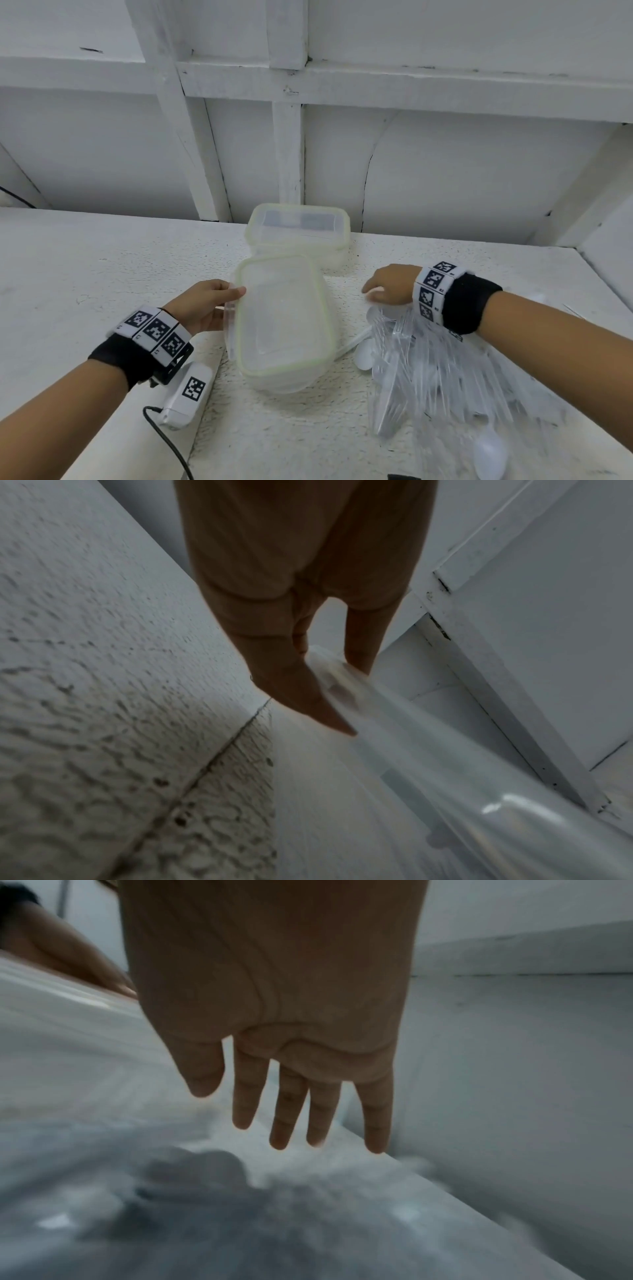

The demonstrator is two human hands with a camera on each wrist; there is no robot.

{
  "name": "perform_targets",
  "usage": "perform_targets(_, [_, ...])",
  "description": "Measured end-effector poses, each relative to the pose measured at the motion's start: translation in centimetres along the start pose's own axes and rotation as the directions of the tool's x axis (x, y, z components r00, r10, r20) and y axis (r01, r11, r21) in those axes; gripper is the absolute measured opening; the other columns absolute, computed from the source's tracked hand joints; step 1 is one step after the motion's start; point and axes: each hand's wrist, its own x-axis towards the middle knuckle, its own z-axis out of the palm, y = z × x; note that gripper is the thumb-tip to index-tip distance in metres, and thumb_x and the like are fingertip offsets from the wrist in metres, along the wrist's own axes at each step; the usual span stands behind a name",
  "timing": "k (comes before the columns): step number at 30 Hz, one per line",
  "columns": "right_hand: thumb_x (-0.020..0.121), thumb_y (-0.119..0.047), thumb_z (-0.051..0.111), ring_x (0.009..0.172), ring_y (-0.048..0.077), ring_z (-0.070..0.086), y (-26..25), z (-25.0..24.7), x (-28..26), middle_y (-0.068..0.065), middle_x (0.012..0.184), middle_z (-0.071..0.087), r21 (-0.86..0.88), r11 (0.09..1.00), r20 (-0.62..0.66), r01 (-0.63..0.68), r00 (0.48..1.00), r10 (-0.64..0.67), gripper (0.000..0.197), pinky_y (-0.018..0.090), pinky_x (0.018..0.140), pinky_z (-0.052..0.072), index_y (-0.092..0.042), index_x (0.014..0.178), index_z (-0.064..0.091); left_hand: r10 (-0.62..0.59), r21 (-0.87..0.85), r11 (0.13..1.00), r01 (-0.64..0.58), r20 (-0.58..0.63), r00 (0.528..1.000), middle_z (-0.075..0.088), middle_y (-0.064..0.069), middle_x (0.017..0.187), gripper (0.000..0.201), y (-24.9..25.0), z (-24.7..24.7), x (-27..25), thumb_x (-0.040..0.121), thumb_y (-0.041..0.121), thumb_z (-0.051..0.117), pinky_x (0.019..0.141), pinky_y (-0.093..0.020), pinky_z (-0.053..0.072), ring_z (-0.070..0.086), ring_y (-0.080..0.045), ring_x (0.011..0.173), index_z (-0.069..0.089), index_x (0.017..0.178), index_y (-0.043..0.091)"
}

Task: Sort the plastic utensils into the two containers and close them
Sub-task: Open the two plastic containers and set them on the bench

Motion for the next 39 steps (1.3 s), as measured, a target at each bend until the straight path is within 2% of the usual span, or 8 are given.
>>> perform_targets(6, [0.095, -0.04, 0.046, 0.112, 0.019, 0.053, -4.8, 1.3, -1.4, -0.001, 0.124, 0.056, -0.217, 0.935, 0.108, 0.28, 0.959, -0.262, 0.032, 0.035, 0.091, 0.041, -0.028, 0.123, 0.056, -0.007, 0.022, 1.0, 0.007, -0.003, 1.0, 0.067, -0.01, 0.084, 0.016, 0.3, 0.2, -0.2, 0.09, 0.016, 0.059, 0.051, -0.027, 0.055, 0.068, -0.017, 0.059, 0.055, 0.096, 0.002])
perform_targets(11, [0.093, -0.033, 0.049, 0.115, 0.012, 0.053, -3.1, 2.1, -2.1, -0.01, 0.122, 0.061, -0.18, 0.953, 0.049, 0.243, 0.97, -0.238, 0.029, 0.033, 0.094, 0.037, -0.027, 0.118, 0.064, 0.014, 0.353, 0.935, 0.018, -0.089, 0.996, 0.064, -0.017, 0.092, 0.038, 1.1, 0.5, -0.8, 0.091, 0.031, 0.058, 0.059, -0.031, 0.056, 0.066, -0.025, 0.075, 0.054, 0.104, -0.005])
perform_targets(17, [0.097, -0.041, 0.038, 0.089, 0.019, 0.061, -4.6, -0.2, -3.6, 0.002, 0.097, 0.068, 0.077, 0.984, -0.409, 0.161, 0.905, -0.116, 0.036, 0.034, 0.079, 0.049, -0.016, 0.106, 0.062, 0.109, 0.479, 0.876, -0.049, -0.099, 0.989, 0.059, -0.012, 0.076, 0.036, 4.3, 0.7, -2.5, 0.09, 0.033, 0.058, 0.06, -0.031, 0.056, 0.06, -0.022, 0.065, 0.053, 0.096, -0.002])
perform_targets(19, [0.093, -0.054, 0.036, 0.089, 0.019, 0.062, -6.7, -1.8, -4.7, 0.002, 0.097, 0.068, 0.26, 0.947, -0.529, 0.19, 0.848, -0.025, 0.047, 0.035, 0.081, 0.049, -0.021, 0.124, 0.049, 0.197, 0.421, 0.895, -0.148, -0.073, 0.978, 0.059, -0.011, 0.074, 0.029, 5.8, 1.4, -3.2, 0.092, 0.031, 0.055, 0.054, -0.027, 0.054, 0.06, -0.021, 0.062, 0.053, 0.092, 0.003])
perform_targets(23, [0.075, -0.079, 0.036, 0.108, 0.027, 0.058, -11.8, -4.2, -7.1, 0.004, 0.123, 0.058, 0.289, 0.938, -0.501, 0.194, 0.865, -0.025, 0.087, 0.037, 0.084, 0.046, -0.035, 0.144, 0.005, 0.28, 0.163, 0.943, -0.29, 0.085, 0.956, 0.057, -0.006, 0.07, 0.016, 8.7, 3.4, -4.2, 0.095, 0.021, 0.05, 0.054, -0.025, 0.054, 0.057, -0.019, 0.058, 0.054, 0.093, 0.006])
perform_targets(27, [0.089, -0.049, 0.044, 0.081, 0.028, 0.057, -13.8, -4.7, -7.4, 0.006, 0.09, 0.055, 0.231, 0.959, -0.569, 0.162, 0.822, -0.002, 0.067, 0.03, 0.063, 0.038, -0.017, 0.141, 0.017, 0.288, 0.147, 0.939, -0.309, 0.148, 0.946, 0.063, -0.003, 0.081, 0.026, 9.7, 4.4, -4.2, 0.096, 0.031, 0.047, 0.066, -0.03, 0.055, 0.06, -0.019, 0.073, 0.057, 0.11, 0.012])
perform_targets(33, [0.092, -0.018, 0.039, 0.08, 0.03, 0.058, -10.1, -4.9, -7.2, 0.016, 0.094, 0.065, 0.207, 0.973, -0.6, 0.099, 0.799, 0.046, 0.034, 0.033, 0.067, 0.046, -0.005, 0.122, 0.05, 0.134, 0.644, 0.765, -0.005, -0.152, 0.979, 0.047, -0.013, 0.13, 0.059, 4.8, 1.8, -1.8, 0.094, 0.041, 0.047, 0.066, -0.037, 0.057, 0.054, -0.026, 0.102, 0.027, 0.141, 0.014])
perform_targets(39, [0.092, -0.014, 0.042, 0.075, 0.028, 0.063, -6.6, -4.1, -7.1, 0.011, 0.096, 0.069, 0.504, 0.848, -0.633, 0.165, 0.739, 0.232, 0.036, 0.035, 0.074, 0.051, -0.016, 0.125, 0.055, -0.086, 0.259, 0.959, 0.114, -0.115, 0.99, 0.059, -0.018, 0.098, 0.03, 1.8, 0.6, -1.0, 0.094, 0.006, 0.049, 0.065, -0.036, 0.059, 0.064, -0.028, 0.074, 0.047, 0.122, -0.002])
